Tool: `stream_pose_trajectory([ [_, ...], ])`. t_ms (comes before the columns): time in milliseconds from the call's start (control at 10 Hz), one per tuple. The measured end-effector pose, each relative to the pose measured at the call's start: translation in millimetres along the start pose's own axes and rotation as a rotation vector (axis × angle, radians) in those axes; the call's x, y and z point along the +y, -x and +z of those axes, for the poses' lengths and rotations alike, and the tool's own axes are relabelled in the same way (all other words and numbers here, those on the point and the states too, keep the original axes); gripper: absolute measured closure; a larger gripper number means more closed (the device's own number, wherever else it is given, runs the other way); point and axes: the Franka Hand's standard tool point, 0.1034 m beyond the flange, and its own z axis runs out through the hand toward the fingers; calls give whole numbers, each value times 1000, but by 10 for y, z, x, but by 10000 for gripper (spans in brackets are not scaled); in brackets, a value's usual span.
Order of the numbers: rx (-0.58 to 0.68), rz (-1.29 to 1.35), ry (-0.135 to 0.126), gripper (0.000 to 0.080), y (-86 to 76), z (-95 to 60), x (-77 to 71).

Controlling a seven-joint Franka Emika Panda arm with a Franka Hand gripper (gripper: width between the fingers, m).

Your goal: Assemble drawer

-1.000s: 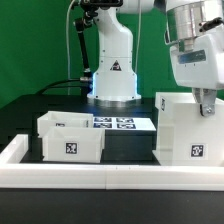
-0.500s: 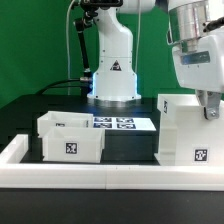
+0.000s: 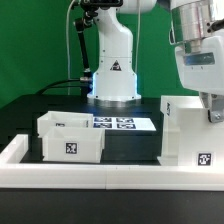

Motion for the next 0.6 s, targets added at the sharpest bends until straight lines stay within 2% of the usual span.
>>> stream_pose_trajectory([
  [100,0,-4,1,683,2,4,2],
  [200,0,-8,1,545,5,6,4],
  [300,0,-11,1,545,7,7,5],
  [400,0,-18,1,362,10,8,7],
  [500,0,-76,-1,234,17,-25,34],
  [600,-3,-118,1,234,44,-70,60],
])
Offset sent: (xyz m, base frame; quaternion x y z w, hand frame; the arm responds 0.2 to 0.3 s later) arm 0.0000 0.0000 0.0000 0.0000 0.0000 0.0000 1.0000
